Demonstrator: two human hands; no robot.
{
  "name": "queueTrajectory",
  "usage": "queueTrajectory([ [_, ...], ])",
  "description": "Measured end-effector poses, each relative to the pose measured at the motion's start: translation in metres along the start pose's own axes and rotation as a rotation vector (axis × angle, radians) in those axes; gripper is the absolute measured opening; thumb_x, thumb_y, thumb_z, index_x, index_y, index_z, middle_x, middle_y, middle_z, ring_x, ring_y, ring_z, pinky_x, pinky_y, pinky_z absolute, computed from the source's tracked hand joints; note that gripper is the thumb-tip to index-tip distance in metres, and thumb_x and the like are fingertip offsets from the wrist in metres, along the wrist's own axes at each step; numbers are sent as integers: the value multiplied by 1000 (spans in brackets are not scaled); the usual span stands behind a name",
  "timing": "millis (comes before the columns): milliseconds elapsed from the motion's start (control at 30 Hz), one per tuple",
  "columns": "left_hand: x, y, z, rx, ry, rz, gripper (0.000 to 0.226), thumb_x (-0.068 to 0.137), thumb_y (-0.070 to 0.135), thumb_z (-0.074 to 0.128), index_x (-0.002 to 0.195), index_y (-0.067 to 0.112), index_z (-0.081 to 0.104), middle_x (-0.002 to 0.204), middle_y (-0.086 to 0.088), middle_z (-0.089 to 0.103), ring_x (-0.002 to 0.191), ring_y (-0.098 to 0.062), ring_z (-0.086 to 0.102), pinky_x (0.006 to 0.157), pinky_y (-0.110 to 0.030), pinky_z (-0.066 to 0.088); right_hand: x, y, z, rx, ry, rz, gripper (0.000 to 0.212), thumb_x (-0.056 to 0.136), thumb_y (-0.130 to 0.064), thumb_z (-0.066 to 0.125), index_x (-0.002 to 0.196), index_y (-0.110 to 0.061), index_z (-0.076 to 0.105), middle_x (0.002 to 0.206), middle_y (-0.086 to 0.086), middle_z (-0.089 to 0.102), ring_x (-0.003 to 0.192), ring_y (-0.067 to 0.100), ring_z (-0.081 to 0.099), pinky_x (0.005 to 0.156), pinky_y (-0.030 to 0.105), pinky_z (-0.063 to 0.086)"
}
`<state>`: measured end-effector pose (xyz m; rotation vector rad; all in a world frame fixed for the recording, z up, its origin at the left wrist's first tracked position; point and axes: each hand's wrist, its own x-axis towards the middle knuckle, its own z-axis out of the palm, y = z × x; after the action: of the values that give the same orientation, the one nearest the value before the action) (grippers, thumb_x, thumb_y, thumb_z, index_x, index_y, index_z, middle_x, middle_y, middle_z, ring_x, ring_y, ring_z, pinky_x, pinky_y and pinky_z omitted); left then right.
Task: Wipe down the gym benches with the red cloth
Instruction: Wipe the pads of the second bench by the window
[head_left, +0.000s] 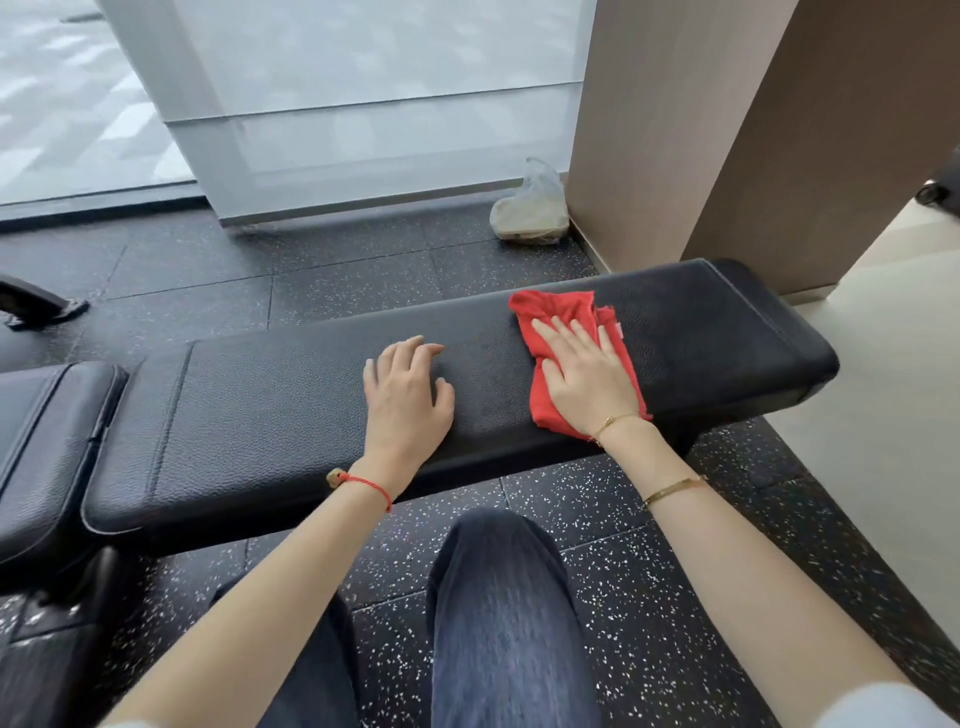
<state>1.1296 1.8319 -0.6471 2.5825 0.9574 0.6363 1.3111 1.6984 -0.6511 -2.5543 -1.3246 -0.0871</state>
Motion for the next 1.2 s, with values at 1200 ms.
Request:
queueTrajectory([
  [1200, -46, -125, -51, 248, 141, -214, 42, 87, 31, 49, 127, 19, 55, 138, -5, 53, 133, -28, 41, 114, -57, 23, 18, -188, 39, 7, -150, -283, 57, 99, -33, 33, 153, -32, 16, 161, 0, 14, 149, 21, 11, 121, 43, -2],
])
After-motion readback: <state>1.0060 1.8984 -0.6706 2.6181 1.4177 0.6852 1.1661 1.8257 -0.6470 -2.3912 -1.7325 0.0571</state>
